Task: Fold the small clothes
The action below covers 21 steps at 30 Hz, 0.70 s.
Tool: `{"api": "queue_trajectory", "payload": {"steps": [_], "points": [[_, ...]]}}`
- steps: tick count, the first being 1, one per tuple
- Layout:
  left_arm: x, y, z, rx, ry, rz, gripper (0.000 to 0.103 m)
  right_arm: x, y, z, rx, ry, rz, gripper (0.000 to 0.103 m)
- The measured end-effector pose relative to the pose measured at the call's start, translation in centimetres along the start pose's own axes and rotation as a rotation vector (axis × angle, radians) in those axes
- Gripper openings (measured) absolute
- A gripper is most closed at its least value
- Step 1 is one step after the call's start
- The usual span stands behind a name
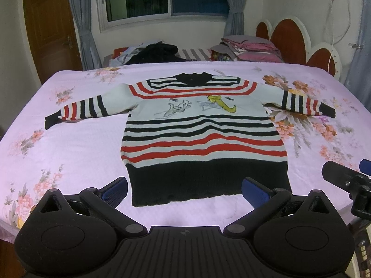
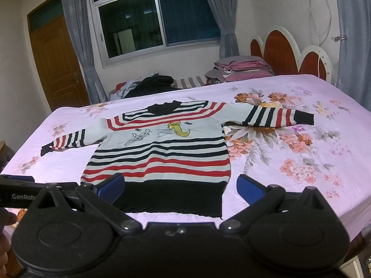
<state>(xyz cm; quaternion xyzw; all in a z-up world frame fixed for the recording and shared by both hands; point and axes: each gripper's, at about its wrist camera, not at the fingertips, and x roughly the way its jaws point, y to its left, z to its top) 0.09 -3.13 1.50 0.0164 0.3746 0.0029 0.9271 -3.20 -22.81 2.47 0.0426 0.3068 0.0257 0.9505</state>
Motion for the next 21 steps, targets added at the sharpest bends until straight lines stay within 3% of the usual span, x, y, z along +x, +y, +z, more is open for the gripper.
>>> {"api": "queue_trajectory", "payload": {"steps": [21], "points": [[6.0, 0.7, 4.0, 0.012, 0.047, -0.001, 0.103, 6.3, -1.3, 2.5, 0.027, 0.046, -0.094, 0.103]]}}
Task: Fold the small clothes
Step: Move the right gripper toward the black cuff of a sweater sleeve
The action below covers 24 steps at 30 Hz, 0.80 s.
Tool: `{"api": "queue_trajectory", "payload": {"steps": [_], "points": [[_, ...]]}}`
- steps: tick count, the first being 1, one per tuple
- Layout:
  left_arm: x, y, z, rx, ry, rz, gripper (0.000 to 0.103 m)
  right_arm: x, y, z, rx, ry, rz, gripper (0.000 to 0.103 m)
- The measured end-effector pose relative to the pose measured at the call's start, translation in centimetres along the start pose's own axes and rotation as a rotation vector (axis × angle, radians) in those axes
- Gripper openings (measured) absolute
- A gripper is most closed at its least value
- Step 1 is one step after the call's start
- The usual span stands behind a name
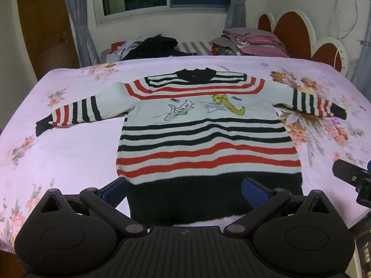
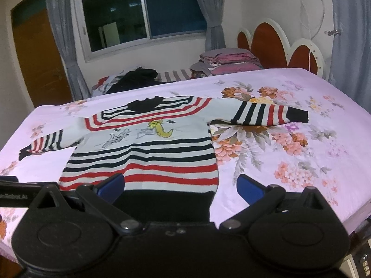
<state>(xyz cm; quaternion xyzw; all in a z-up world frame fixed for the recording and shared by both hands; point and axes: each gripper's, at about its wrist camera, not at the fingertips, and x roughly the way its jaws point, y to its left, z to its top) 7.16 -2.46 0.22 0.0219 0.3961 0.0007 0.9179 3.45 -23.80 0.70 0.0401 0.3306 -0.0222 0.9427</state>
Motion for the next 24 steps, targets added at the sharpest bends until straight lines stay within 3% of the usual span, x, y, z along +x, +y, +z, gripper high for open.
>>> {"api": "queue_trajectory", "payload": {"steps": [24], "points": [[14.5, 4.4, 11.2, 0.065, 0.003, -0.008, 0.103, 12.9, 0.8, 7.1, 0.100, 0.045, -0.195, 0.103]]}}
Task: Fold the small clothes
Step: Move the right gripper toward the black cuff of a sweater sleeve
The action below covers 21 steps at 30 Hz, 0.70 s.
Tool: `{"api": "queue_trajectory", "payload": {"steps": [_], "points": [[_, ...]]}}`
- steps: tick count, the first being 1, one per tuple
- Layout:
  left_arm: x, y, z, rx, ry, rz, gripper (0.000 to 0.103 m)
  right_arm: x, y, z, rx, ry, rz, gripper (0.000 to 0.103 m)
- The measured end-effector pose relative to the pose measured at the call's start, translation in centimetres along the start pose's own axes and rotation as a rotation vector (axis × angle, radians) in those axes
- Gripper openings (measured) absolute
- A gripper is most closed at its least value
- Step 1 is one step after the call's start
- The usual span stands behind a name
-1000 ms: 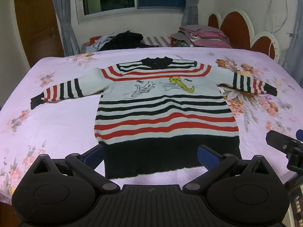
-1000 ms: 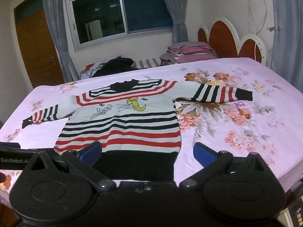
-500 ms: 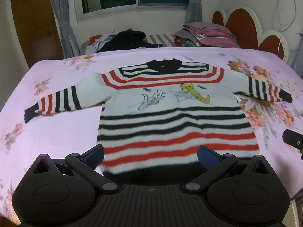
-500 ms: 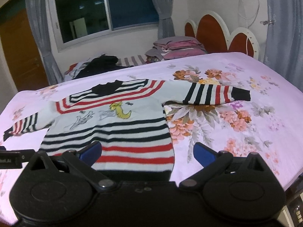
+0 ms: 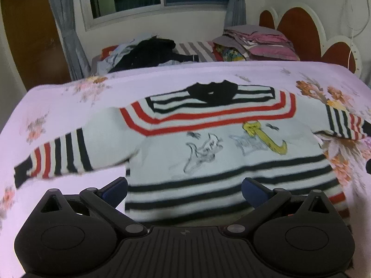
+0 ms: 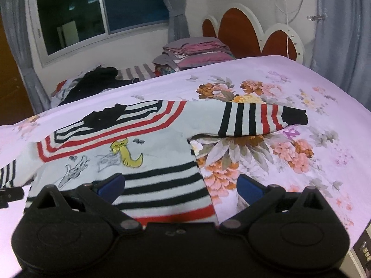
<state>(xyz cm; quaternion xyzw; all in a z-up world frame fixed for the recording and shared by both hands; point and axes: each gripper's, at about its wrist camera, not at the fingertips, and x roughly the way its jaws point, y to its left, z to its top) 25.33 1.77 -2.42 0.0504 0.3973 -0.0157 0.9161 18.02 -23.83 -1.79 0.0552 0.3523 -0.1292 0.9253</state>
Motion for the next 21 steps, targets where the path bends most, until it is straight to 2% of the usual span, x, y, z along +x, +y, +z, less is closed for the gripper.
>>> {"api": "queue_trajectory", "payload": {"steps": [8, 14, 21], "points": [[4.2, -1.3, 2.6, -0.016, 0.033, 0.035, 0.103, 4.4, -1.4, 2.5, -0.028, 0.025, -0.018, 0.103], [7.4, -3.5, 4.1, -0.092, 0.048, 0.077, 0.103, 9.3, -5.6, 4.9, -0.010, 0.051, -0.010, 0.103], [10.7, -6.8, 5.5, -0.096, 0.065, 0.120, 0.103, 14.0, -11.2, 7.1, 0.000, 0.075, -0.058, 0.103]]}}
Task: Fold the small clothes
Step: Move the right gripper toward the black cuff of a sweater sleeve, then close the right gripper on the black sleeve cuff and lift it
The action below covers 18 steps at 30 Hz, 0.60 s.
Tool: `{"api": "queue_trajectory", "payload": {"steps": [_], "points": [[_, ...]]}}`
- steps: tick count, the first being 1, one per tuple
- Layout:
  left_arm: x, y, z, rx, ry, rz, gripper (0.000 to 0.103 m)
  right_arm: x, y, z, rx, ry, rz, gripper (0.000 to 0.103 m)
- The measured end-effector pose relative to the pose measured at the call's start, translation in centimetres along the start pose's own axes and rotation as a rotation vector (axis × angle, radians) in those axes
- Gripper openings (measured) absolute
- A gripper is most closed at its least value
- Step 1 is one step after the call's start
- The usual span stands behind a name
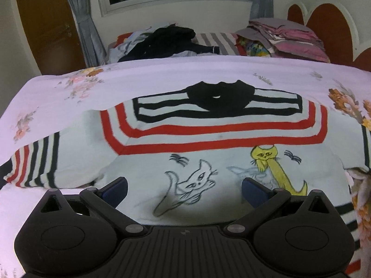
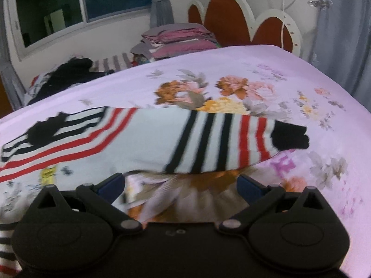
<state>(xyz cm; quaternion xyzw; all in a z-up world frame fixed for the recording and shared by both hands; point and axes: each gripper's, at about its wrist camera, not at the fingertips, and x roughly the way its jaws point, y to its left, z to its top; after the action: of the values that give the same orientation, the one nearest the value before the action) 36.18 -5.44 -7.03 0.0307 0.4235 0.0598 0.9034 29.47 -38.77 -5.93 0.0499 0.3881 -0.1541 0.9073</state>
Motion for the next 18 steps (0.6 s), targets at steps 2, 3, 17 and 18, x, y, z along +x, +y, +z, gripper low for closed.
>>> {"api": "queue_trajectory", "payload": {"steps": [2, 3, 17, 18], "points": [[0.7, -1.0, 0.3, 0.001, 0.008, 0.006, 0.103, 1.2, -1.7, 0.5, 0.018, 0.002, -0.014, 0.103], [1.0, -1.5, 0.4, 0.003, 0.012, 0.010, 0.103, 1.8, -2.6, 0.7, 0.029, 0.005, -0.025, 0.103], [2.9, -3.4, 0.7, 0.013, 0.040, 0.037, 0.103, 8.1, -12.1, 1.4, 0.229, 0.055, -0.092, 0.084], [2.9, -3.3, 0.7, 0.011, 0.038, 0.036, 0.103, 8.3, -12.6, 1.4, 0.248, 0.054, -0.091, 0.083]]}}
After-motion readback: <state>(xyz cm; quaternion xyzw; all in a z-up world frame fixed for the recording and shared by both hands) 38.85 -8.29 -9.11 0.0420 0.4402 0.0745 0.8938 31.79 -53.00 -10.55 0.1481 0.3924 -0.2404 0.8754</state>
